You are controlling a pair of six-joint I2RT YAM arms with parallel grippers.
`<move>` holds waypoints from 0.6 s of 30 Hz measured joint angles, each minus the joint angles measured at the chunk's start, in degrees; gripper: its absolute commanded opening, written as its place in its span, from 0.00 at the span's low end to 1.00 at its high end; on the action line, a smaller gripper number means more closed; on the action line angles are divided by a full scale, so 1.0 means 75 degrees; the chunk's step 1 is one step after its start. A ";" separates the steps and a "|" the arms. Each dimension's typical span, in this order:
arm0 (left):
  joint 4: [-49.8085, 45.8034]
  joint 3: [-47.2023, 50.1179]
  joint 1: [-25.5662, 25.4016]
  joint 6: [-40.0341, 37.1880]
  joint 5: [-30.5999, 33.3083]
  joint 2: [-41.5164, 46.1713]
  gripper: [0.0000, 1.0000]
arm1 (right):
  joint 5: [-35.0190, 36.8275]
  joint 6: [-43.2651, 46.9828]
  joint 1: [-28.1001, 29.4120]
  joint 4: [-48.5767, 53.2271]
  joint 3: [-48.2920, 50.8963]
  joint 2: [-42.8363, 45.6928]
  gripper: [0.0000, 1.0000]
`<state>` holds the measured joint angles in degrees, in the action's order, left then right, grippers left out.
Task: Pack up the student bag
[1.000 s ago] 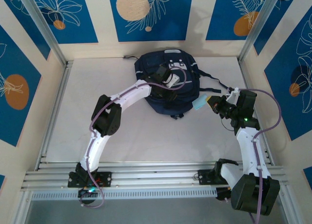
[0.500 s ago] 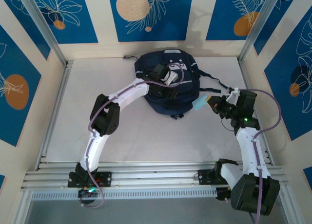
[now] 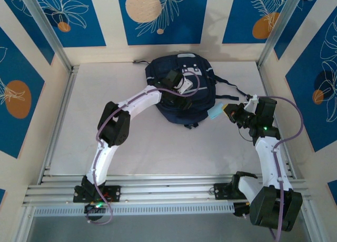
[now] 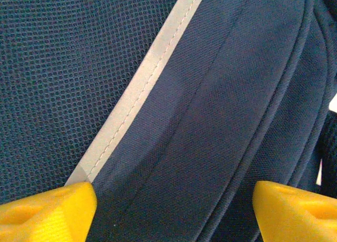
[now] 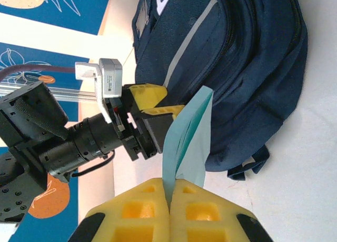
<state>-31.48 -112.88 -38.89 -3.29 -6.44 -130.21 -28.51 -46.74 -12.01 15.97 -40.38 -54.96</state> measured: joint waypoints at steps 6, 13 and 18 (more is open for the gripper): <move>-0.0038 0.0003 0.0000 -0.0012 -0.0076 0.0000 0.81 | 0.0000 0.0000 0.0000 0.0012 -0.0026 0.0000 0.00; 0.0417 0.0650 -0.0015 -0.0085 0.0117 0.0259 0.75 | 0.0000 0.0000 -0.0003 0.0017 -0.0160 -0.0003 0.00; 0.0895 0.1160 -0.0184 -0.0312 0.1169 0.0455 0.71 | -0.0003 0.0000 -0.0003 0.0017 -0.0160 -0.0003 0.00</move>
<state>-24.77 -104.18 -40.27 -5.63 2.33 -126.80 -28.53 -46.74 -12.03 16.10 -41.58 -54.98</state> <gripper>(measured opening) 0.727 0.055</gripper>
